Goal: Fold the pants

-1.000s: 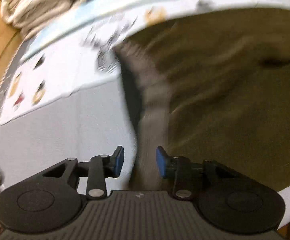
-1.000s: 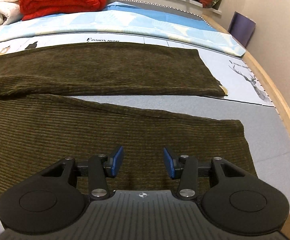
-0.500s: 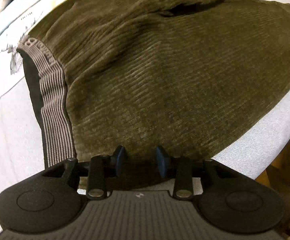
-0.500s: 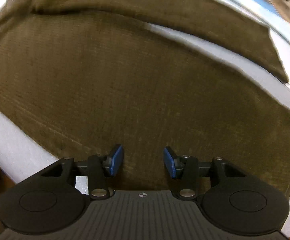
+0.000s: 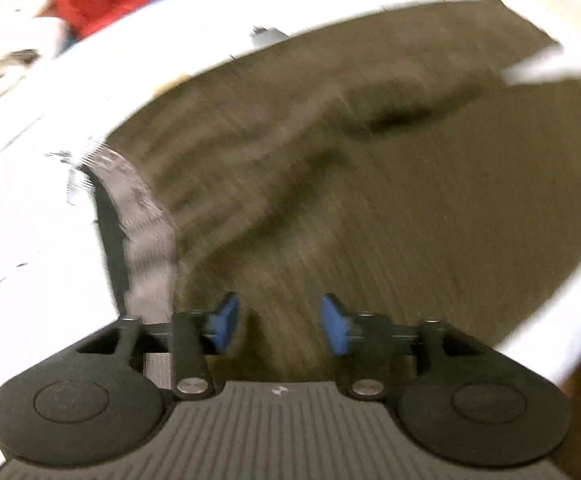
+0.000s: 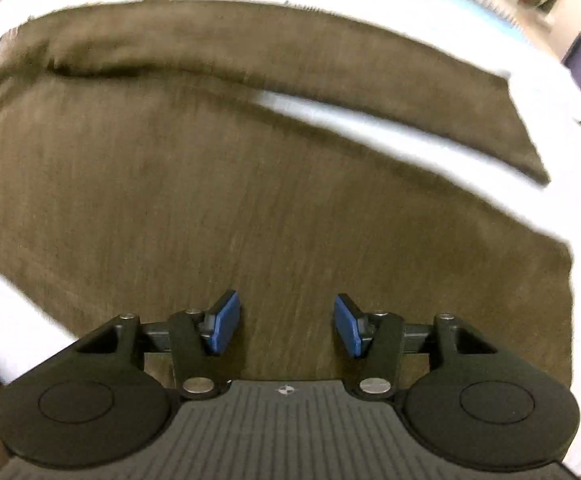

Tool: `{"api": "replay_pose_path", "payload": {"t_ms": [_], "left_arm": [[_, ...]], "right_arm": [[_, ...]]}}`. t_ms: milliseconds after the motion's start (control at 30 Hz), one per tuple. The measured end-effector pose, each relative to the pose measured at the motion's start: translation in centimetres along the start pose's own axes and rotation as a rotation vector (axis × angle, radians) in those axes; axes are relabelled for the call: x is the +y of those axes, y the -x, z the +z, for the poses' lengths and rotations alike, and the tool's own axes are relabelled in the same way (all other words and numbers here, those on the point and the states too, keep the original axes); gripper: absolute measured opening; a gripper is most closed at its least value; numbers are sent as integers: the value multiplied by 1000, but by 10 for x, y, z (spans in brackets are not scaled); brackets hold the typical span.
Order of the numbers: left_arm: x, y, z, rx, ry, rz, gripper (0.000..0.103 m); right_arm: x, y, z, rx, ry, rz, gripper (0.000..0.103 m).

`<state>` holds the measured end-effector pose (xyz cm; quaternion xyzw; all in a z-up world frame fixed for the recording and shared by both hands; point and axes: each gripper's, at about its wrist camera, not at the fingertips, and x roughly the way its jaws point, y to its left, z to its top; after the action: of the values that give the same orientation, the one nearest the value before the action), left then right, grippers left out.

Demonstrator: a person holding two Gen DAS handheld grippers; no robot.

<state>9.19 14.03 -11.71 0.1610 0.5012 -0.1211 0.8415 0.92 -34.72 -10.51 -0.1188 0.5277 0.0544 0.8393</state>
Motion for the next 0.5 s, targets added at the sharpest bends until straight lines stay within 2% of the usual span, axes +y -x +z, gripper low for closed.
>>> {"api": "replay_pose_path", "payload": {"t_ms": [133, 233, 500], "left_arm": [[10, -3, 11, -34, 71, 55, 62], [10, 0, 12, -40, 100, 67, 62], [12, 14, 23, -93, 149, 103, 62]], "right_arm": [[-11, 10, 13, -94, -73, -65, 55], [-17, 16, 20, -148, -131, -98, 55], [-15, 20, 42, -245, -205, -120, 55]]}}
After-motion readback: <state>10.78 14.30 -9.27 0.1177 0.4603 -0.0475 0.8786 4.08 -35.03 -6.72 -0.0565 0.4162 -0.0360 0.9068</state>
